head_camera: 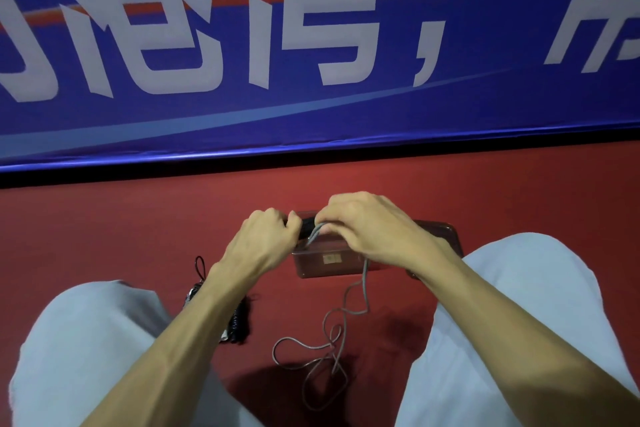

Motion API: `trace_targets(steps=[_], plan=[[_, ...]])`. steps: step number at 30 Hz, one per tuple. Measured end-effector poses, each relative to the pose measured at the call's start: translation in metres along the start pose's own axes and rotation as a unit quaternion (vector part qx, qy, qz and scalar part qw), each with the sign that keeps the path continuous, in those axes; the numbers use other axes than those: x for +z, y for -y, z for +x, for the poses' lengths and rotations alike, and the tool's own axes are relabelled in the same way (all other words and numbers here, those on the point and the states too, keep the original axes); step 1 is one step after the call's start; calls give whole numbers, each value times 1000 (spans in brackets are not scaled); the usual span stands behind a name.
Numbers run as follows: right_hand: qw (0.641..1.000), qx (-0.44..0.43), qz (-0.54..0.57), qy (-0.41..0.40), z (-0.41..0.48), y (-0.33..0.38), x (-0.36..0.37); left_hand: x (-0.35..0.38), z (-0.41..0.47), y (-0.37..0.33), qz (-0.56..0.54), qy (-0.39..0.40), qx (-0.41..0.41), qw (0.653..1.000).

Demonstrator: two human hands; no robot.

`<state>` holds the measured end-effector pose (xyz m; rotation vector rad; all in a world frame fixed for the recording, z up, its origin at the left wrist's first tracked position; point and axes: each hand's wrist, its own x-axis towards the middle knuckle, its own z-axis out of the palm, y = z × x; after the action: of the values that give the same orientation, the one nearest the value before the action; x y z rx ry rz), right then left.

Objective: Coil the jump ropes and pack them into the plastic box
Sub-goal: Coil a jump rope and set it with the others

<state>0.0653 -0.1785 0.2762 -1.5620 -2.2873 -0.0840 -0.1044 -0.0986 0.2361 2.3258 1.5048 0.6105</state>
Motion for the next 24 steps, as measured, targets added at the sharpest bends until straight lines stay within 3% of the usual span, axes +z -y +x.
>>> trace_targets(steps=[4,7,12,15,22,24], plan=[[994,60,28,-82,3,-12,5,0,-8,-8,50,8,76,996],[992,96,37,-74,8,-16,14,-4,-10,-10,63,-13,115,991],[975,127,177,-34,12,-14,18,-7,-13,-9,59,-31,171,983],[970,143,195,-19,12,-10,26,-5,-15,-8,42,-20,181,982],[954,194,200,-110,19,-8,30,-3,-7,-8,-22,-83,112,990],[952,211,185,-119,20,-11,29,-2,-7,-8,-31,-64,130,989]])
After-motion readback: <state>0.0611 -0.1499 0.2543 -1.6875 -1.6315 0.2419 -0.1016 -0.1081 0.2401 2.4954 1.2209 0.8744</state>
